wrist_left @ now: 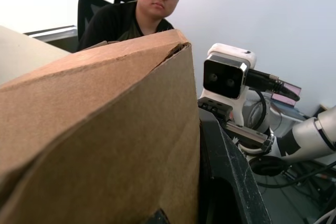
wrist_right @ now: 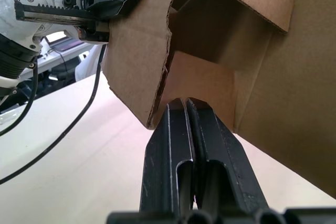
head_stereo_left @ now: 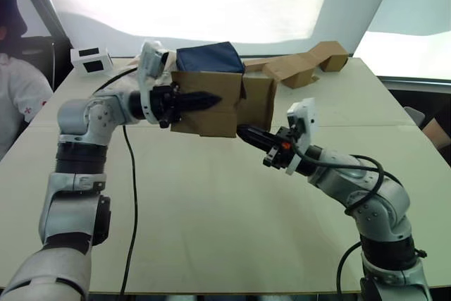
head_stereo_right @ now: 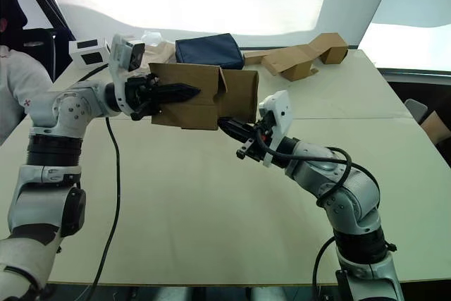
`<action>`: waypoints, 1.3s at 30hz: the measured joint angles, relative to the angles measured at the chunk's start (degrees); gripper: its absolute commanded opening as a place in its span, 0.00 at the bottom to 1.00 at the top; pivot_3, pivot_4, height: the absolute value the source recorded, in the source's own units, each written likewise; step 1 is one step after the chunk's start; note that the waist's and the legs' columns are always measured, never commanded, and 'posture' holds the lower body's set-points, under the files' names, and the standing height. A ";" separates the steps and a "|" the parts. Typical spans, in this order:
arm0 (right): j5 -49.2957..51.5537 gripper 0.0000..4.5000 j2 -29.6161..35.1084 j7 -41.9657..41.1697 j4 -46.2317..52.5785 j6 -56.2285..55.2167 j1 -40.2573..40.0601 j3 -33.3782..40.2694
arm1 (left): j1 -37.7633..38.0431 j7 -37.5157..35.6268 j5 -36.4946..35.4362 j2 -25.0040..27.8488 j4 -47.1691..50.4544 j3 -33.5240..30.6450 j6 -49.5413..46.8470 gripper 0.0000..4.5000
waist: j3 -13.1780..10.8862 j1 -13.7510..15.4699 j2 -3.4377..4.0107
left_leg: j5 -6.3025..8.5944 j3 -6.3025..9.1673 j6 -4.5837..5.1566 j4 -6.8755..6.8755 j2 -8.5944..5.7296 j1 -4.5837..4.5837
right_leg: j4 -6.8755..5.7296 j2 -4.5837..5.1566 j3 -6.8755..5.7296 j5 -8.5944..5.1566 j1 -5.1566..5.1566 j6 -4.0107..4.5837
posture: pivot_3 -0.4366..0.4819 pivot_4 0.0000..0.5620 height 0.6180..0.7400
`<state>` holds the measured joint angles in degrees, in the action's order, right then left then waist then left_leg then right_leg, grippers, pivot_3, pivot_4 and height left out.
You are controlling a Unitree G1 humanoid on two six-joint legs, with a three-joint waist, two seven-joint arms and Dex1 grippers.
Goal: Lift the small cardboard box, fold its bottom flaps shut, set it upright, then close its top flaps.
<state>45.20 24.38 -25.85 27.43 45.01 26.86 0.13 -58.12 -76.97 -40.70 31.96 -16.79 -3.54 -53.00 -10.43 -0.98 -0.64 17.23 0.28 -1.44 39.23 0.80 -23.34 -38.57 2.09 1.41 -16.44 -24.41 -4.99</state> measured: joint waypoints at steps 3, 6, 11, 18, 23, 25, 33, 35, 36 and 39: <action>-0.58 0.01 0.31 -1.12 -0.80 -0.37 0.73 -0.23 | 0.01 0.02 0.02 -0.18 0.00 0.00 0.05 0.00 | 0.00 0.04 0.00 | 0.00 0.00 0.00 0.00 0.00 0.00 | 0.00 0.00 0.00 0.00 0.00 0.00 | 0.48 0.27 1.00; 1.04 0.01 2.45 -2.28 -0.73 0.55 1.41 1.74 | 0.00 0.06 0.03 -0.39 -0.04 -0.01 0.22 0.00 | 0.00 0.11 0.00 | 0.00 0.00 0.00 0.00 -0.01 0.00 | 0.00 0.02 0.00 0.00 0.00 0.00 | 0.48 0.27 1.00; 13.23 0.01 8.80 -3.61 -0.61 5.36 2.71 12.76 | -0.01 0.11 0.04 -0.23 -0.24 -0.15 0.78 0.00 | 0.00 0.29 0.00 | 0.00 -0.01 0.00 0.00 -0.05 -0.02 | 0.03 0.13 -0.03 0.00 0.00 0.00 | 0.48 0.27 1.00; 14.92 0.01 11.81 -0.05 -10.68 3.27 5.19 19.93 | -0.09 0.00 0.06 -0.82 -1.39 -0.14 1.57 0.00 | 0.00 -0.04 0.00 | 0.00 -0.07 0.01 0.00 -0.06 0.01 | -0.01 0.14 -0.04 0.00 0.00 0.00 | 0.48 0.27 1.00; -2.16 0.01 9.74 2.80 -21.39 -4.64 5.93 10.90 | -0.61 -0.11 0.09 -1.25 -2.22 -0.01 2.10 0.00 | 0.00 -0.09 0.01 | -0.01 -0.09 0.00 0.00 -0.06 -0.02 | -0.02 0.10 0.00 0.00 -0.06 0.00 | 0.48 0.27 1.00; -4.60 0.01 8.64 1.98 -22.12 -5.61 5.91 7.86 | -0.82 -0.11 0.14 -1.26 -2.29 0.03 2.12 0.00 | 0.00 -0.15 0.01 | -0.01 -0.09 0.00 -0.01 -0.05 -0.02 | -0.03 0.10 0.00 0.00 -0.08 0.00 | 0.48 0.27 1.00; 1.33 0.01 1.85 -2.25 -13.43 -3.64 4.76 5.90 | -1.21 -0.12 0.78 -1.28 -3.55 0.18 2.49 0.00 | 0.00 0.05 0.01 | -0.02 -0.06 -0.02 0.00 -0.05 -0.03 | -0.06 0.13 -0.01 0.00 -0.07 0.00 | 0.48 0.27 1.00; 6.36 0.01 0.53 -1.97 -9.40 -1.31 2.73 7.28 | -1.22 -0.18 1.25 -1.15 -4.37 0.21 2.93 0.00 | 0.00 0.24 0.01 | -0.02 -0.05 -0.02 0.00 -0.09 -0.03 | -0.07 0.20 -0.05 0.00 -0.06 0.00 | 0.48 0.27 1.00; 7.58 0.01 0.26 -1.73 -8.50 -0.67 2.13 7.52 | -1.22 -0.19 1.41 -1.06 -4.80 0.21 3.15 0.00 | 0.00 0.24 0.01 | -0.02 -0.06 -0.02 0.00 -0.10 -0.03 | -0.06 0.22 -0.05 0.00 -0.06 0.00 | 0.48 0.27 1.00; 11.57 0.01 -1.09 -0.08 -6.88 1.17 1.09 8.68 | -1.22 -0.32 1.56 -1.04 -5.57 0.22 3.57 0.00 | 0.00 0.17 0.01 | -0.02 -0.08 -0.02 0.03 -0.12 -0.03 | -0.08 0.24 -0.05 0.01 -0.06 -0.01 | 0.48 0.27 1.00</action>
<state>56.77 23.28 -25.93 20.55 46.18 27.95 8.81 -59.35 -77.29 -39.14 30.91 -22.36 -3.31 -49.43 -10.43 -0.80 -0.64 17.21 0.20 -1.46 39.25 0.67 -23.36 -38.65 2.33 1.36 -16.44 -24.47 -5.00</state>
